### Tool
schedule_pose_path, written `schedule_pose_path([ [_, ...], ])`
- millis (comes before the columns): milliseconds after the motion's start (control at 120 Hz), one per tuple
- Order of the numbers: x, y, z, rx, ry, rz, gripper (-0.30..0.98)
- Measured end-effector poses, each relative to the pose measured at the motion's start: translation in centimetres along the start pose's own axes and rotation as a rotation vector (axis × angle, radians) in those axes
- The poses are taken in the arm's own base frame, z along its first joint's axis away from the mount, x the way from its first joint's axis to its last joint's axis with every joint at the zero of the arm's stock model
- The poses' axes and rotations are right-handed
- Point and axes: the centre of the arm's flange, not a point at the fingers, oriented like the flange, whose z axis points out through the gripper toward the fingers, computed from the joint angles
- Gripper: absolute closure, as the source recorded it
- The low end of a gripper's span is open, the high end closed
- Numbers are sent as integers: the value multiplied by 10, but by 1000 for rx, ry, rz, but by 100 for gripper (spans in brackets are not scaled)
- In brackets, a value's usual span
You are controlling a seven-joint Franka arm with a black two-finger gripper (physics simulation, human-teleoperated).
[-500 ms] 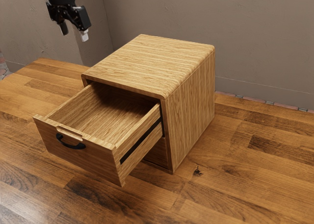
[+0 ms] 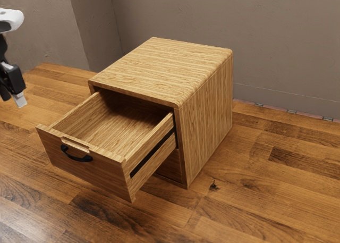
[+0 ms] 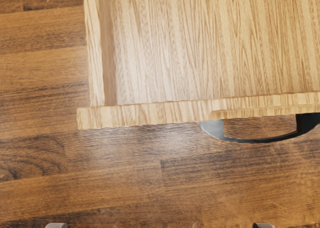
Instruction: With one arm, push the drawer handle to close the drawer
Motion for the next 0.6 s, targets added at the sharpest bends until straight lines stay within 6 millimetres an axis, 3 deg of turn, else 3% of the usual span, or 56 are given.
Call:
schedule_pose_path([
  [117,-49,15,31,17,-10,-55,51],
  [267,-91,41,61,62,-33,-132,67],
  [475,-90,46,121,67,-110,-260,75],
  [600,-79,54,130,69,-71,-311,77],
])
